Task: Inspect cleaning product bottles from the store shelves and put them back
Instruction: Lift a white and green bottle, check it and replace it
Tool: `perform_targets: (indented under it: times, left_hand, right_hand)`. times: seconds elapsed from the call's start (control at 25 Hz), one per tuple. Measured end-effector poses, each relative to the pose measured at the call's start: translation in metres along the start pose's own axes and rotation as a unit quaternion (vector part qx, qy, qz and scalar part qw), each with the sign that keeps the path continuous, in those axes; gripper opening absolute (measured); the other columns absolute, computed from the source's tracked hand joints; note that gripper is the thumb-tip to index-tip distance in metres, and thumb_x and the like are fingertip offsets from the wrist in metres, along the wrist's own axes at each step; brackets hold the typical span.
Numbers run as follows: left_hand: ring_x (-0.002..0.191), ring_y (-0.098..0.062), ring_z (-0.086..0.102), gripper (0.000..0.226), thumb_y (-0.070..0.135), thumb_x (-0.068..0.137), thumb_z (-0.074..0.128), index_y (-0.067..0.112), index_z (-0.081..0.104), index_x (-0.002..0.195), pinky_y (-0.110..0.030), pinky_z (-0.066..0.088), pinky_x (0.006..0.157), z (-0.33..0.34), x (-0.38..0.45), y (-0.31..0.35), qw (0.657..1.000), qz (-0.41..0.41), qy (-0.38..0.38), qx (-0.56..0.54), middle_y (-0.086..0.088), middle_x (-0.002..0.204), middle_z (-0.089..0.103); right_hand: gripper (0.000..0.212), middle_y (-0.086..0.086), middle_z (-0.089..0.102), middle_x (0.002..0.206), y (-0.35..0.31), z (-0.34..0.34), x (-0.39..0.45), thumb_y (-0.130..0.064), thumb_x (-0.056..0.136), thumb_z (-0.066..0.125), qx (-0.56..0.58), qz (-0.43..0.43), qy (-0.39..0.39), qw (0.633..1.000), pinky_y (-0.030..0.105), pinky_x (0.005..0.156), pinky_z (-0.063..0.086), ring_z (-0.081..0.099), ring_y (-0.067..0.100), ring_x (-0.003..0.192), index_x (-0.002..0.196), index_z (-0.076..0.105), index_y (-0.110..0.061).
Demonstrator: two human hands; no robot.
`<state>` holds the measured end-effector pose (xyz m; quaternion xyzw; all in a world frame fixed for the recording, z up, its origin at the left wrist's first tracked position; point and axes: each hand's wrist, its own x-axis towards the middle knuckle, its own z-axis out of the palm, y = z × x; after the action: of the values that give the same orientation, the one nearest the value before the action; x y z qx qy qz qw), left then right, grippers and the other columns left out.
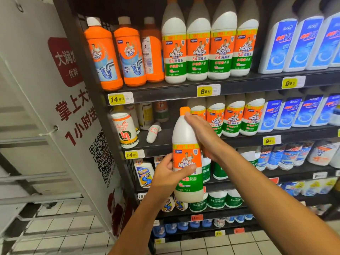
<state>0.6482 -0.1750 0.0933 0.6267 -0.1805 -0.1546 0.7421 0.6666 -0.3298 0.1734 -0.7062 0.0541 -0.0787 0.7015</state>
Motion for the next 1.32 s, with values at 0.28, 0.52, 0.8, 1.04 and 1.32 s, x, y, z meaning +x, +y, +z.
perform_targets:
  times: [0.28, 0.52, 0.8, 1.04, 1.32]
  left_hand:
    - [0.085, -0.018, 0.075, 0.043, 0.018, 0.076, 0.082, 0.016, 0.063, 0.115, -0.028, 0.058, 0.064, -0.009, 0.066, -0.014, 0.993, -0.083, 0.084, -0.002, 0.000, 0.096, 0.078]
    - [0.098, -0.020, 0.073, 0.059, 0.026, 0.071, 0.085, 0.020, 0.058, 0.123, -0.042, 0.058, 0.084, -0.018, 0.126, -0.003, 0.991, -0.097, 0.070, 0.054, -0.001, 0.108, 0.076]
    - [0.110, -0.021, 0.067, 0.062, 0.018, 0.068, 0.085, 0.023, 0.054, 0.122, -0.043, 0.052, 0.099, -0.034, 0.167, 0.016, 0.990, -0.074, 0.058, 0.104, -0.004, 0.118, 0.070]
    - [0.116, -0.021, 0.063, 0.069, 0.004, 0.073, 0.083, 0.017, 0.048, 0.132, -0.047, 0.048, 0.104, -0.049, 0.198, 0.011, 0.987, -0.044, 0.056, 0.146, -0.005, 0.123, 0.066]
    - [0.116, -0.019, 0.059, 0.061, 0.006, 0.074, 0.082, 0.025, 0.045, 0.119, -0.046, 0.049, 0.103, -0.059, 0.226, -0.009, 0.983, -0.031, 0.058, 0.170, 0.002, 0.122, 0.061]
  right_hand:
    - [0.040, 0.004, 0.068, 0.115, 0.026, -0.015, 0.029, -0.035, 0.096, 0.062, -0.108, 0.028, -0.057, 0.992, 0.024, 0.073, 0.056, 0.069, 0.014, 0.096, 0.130, 0.054, -0.016]
    - [0.033, 0.005, 0.071, 0.114, 0.025, -0.028, 0.079, -0.033, 0.098, 0.060, -0.180, -0.072, -0.034, 0.980, 0.043, 0.088, 0.057, 0.069, 0.018, 0.099, 0.125, 0.059, -0.014]
    - [0.034, 0.000, 0.071, 0.109, 0.026, -0.028, 0.108, -0.039, 0.093, 0.064, -0.224, -0.135, 0.005, 0.965, 0.046, 0.084, 0.057, 0.068, 0.017, 0.094, 0.123, 0.059, -0.025]
    - [0.033, 0.006, 0.070, 0.114, 0.022, -0.012, 0.126, -0.034, 0.090, 0.069, -0.267, -0.120, 0.074, 0.953, 0.041, 0.082, 0.057, 0.067, 0.022, 0.099, 0.116, 0.057, -0.016]
    - [0.042, 0.009, 0.069, 0.116, 0.021, 0.000, 0.135, -0.034, 0.088, 0.071, -0.313, -0.088, 0.127, 0.937, 0.045, 0.086, 0.056, 0.066, 0.028, 0.104, 0.122, 0.056, -0.013]
